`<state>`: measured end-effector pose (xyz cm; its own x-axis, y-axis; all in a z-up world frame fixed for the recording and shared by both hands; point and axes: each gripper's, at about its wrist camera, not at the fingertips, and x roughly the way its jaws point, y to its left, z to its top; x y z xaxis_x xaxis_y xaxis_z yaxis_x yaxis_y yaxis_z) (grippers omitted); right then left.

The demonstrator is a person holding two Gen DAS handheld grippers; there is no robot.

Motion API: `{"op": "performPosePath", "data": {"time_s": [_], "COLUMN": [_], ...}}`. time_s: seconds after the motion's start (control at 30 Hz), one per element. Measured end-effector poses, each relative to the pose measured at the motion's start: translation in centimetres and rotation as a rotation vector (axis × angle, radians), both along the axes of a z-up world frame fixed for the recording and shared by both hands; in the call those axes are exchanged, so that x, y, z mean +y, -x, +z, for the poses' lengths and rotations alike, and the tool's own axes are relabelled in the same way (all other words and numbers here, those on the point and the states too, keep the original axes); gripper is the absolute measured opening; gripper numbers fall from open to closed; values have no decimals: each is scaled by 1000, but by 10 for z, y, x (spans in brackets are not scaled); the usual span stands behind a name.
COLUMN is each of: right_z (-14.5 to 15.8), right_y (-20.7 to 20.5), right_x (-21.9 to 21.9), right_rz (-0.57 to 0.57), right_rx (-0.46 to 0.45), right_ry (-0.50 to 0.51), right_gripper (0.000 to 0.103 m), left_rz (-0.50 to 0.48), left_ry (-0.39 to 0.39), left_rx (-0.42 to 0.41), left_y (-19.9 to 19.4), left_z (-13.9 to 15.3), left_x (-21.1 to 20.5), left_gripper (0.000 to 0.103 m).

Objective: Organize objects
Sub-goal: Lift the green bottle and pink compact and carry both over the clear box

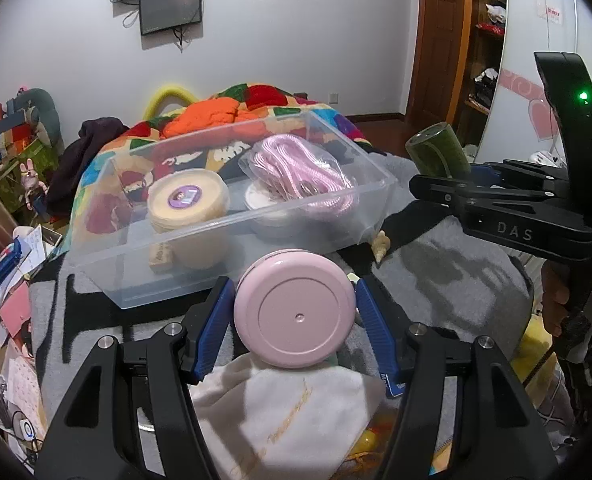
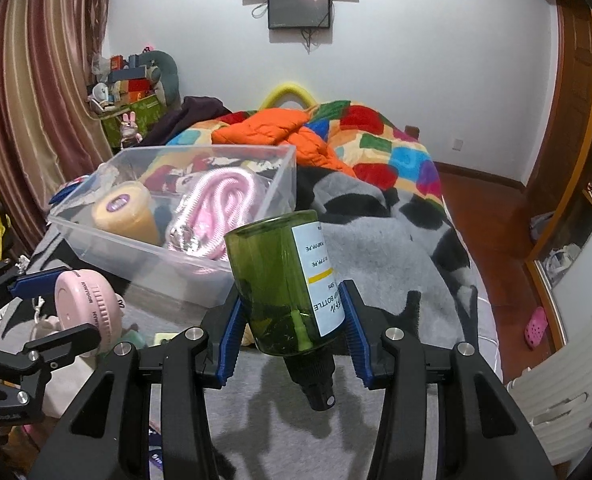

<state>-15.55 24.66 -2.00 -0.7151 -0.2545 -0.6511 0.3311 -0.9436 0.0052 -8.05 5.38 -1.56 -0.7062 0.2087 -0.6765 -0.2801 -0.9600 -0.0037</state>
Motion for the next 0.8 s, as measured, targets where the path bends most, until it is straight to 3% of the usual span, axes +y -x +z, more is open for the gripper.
{"op": "performPosePath", "data": {"time_s": [0.8], "right_z": [36], "right_y": [5], "right_x": [-29], "right_rz": [55], "right_rx": [57], "right_ry": [90], "right_gripper": [42], "left_rz": [104], "left_ry": [-73], "left_rx": [132], "left_y": [0], "left_z": [48], "left_x": [-56], "left_gripper": [62]}}
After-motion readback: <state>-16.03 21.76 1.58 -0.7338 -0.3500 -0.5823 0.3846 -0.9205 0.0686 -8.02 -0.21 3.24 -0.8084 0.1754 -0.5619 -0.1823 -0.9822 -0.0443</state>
